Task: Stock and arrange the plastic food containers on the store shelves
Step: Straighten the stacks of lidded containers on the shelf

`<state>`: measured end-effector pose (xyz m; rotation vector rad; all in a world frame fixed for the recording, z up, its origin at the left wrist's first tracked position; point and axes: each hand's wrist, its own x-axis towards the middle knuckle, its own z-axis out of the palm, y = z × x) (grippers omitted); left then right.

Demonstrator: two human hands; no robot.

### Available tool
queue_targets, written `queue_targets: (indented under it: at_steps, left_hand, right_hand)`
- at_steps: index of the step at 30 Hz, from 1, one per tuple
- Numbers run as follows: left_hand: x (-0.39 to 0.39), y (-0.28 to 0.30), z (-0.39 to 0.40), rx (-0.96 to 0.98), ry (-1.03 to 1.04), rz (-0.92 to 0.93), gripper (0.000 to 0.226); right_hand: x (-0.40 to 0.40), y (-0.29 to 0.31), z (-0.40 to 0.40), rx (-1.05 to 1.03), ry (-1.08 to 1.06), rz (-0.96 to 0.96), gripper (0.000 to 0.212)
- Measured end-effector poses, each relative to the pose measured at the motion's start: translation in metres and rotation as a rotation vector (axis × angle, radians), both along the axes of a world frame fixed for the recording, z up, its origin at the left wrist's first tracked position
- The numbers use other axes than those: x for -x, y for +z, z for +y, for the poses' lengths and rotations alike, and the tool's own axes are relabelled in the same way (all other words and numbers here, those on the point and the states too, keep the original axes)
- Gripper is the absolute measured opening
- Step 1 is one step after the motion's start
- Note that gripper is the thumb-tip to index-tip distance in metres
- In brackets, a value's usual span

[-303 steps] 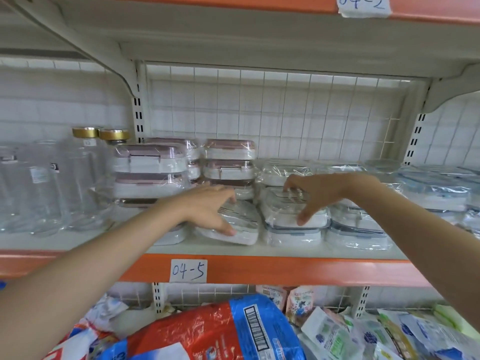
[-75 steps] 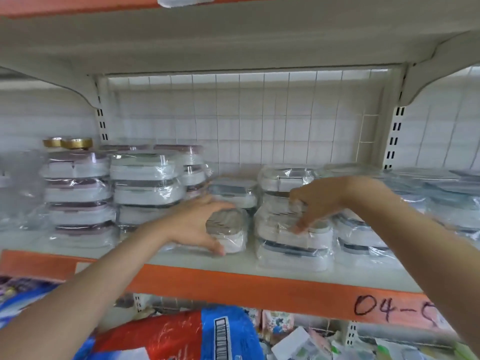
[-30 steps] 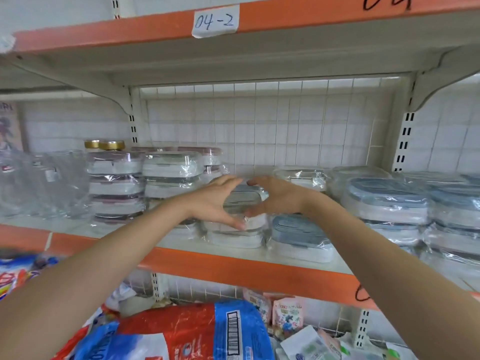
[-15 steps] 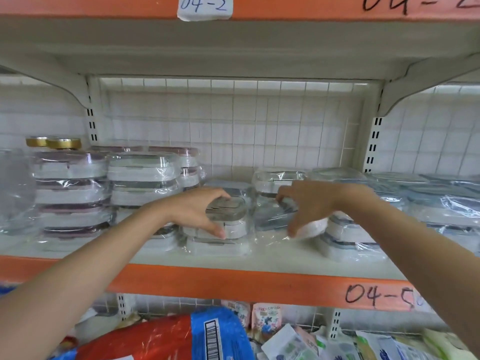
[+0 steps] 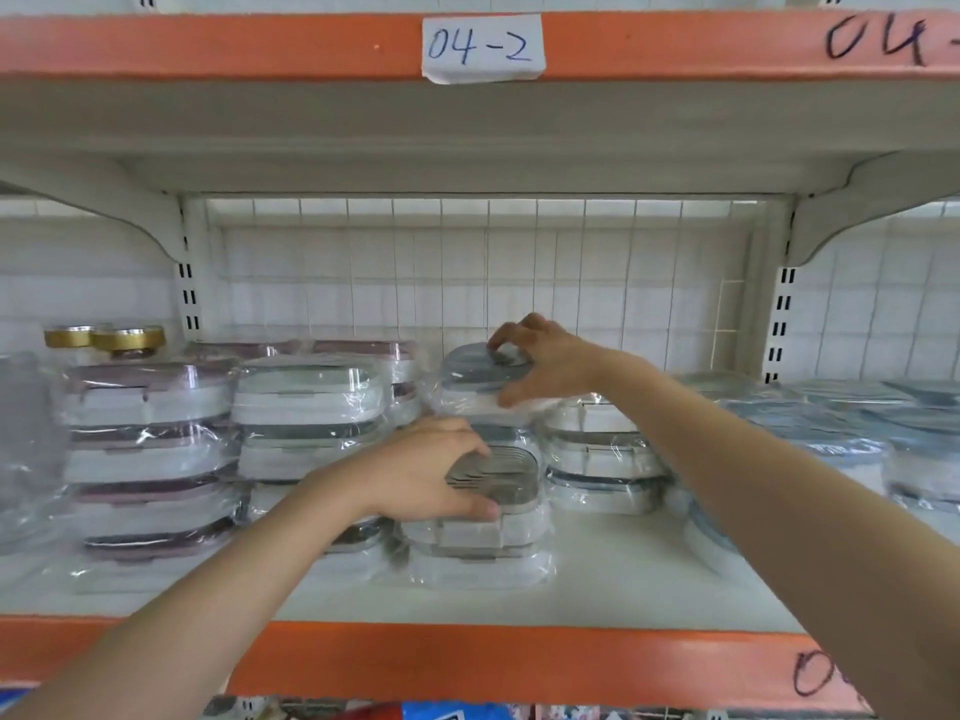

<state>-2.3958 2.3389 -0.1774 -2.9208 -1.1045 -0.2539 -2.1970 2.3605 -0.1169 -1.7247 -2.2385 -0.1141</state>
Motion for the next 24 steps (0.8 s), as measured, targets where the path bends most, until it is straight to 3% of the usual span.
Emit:
queue_targets:
  at_steps: [5,9,16,19,24]
  left_hand:
    - [-0.002,0.002,0.001,-0.044,0.034,-0.022,0.073]
    - [-0.003,0.004,0.0,0.001,0.055,-0.056,0.08]
    - [-0.013,-0.005,0.01,-0.095,0.046,-0.305,0.027]
    - [-0.023,-0.005,0.016,-0.143,0.043,-0.289,0.039]
    - [-0.032,0.0,0.024,-0.154,0.055,-0.234,0.042]
  right_hand:
    - [0.007,-0.014,0.027,0.174,0.058,-0.024,0.064]
    - [-0.015,0.0,0.019,0.262,-0.029,-0.019,0.082]
    - [-0.086,0.004,0.002,0.426,-0.333,-0.051,0.1]
    - [-0.093,-0.009,0.005,0.36,-0.353,-0.168,0.095]
    - [-0.093,-0.011,0.007,0.295,-0.373,-0.18,0.089]
